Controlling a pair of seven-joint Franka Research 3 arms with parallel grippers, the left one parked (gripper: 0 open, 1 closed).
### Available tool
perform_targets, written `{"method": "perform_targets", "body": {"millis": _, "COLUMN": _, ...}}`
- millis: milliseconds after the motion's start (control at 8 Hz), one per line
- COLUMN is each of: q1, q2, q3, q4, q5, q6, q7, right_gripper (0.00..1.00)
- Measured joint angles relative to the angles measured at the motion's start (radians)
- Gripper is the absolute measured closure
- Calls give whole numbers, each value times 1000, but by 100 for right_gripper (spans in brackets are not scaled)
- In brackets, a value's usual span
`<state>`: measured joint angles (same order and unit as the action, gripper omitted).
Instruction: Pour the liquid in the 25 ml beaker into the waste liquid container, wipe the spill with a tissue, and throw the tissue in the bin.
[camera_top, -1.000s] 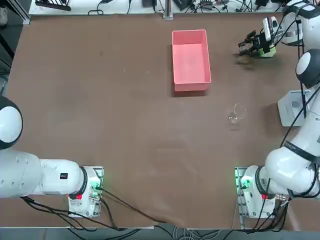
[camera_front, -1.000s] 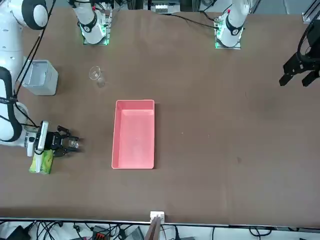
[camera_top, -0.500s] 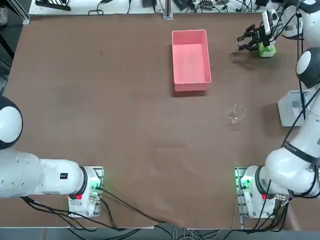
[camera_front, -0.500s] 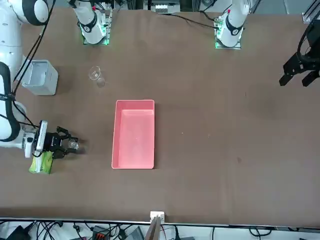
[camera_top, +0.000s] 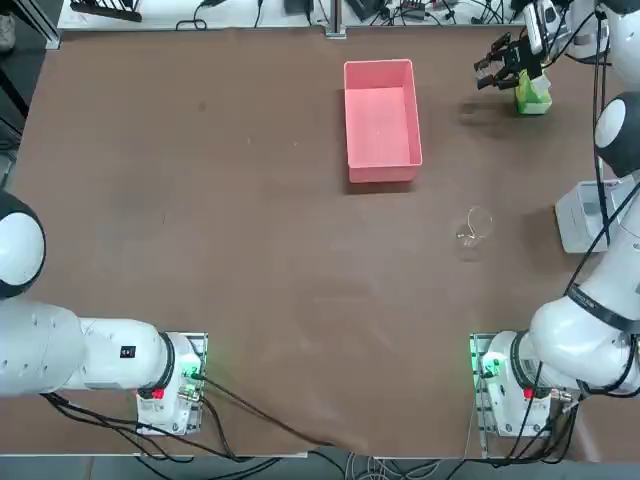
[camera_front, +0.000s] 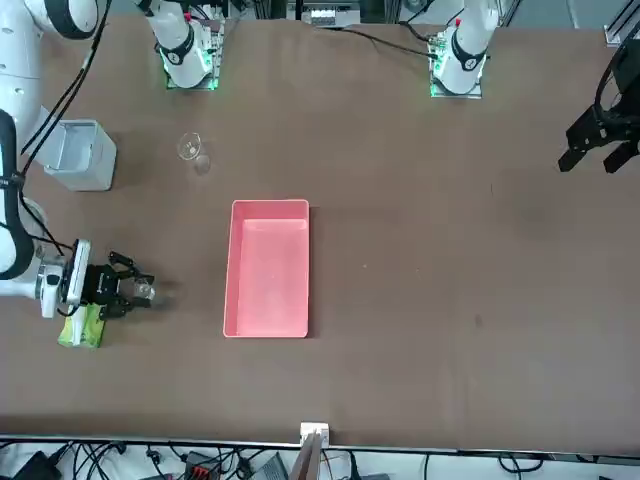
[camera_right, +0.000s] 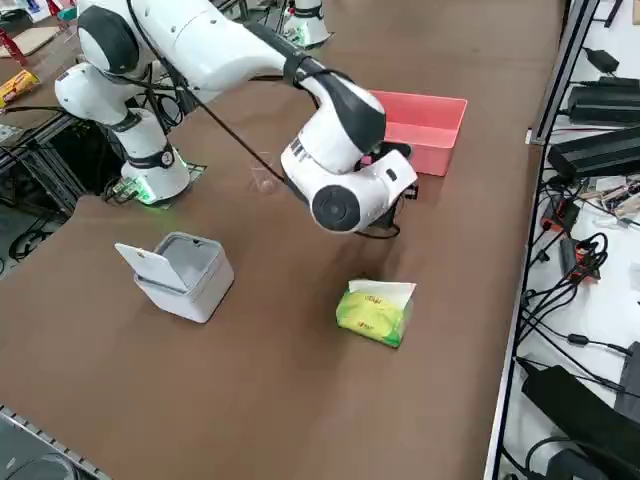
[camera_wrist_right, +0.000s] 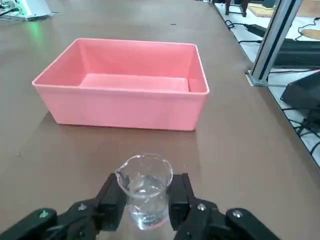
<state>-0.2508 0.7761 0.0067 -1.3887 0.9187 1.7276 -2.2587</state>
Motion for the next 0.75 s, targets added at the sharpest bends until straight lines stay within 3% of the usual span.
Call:
{"method": "perform_targets", "body": {"millis": 375, "q1": 76, "q2": -40, "q3": 0, "q4": 0, "q5": -22, "q6": 14, "q7": 96, "right_gripper": 52}}
{"method": "perform_targets", "body": {"millis": 750, "q1": 183, "q2": -78, "q3": 1, "q4": 0, "q5": -52, "q6": 104, "q7": 228, "right_gripper": 52}}
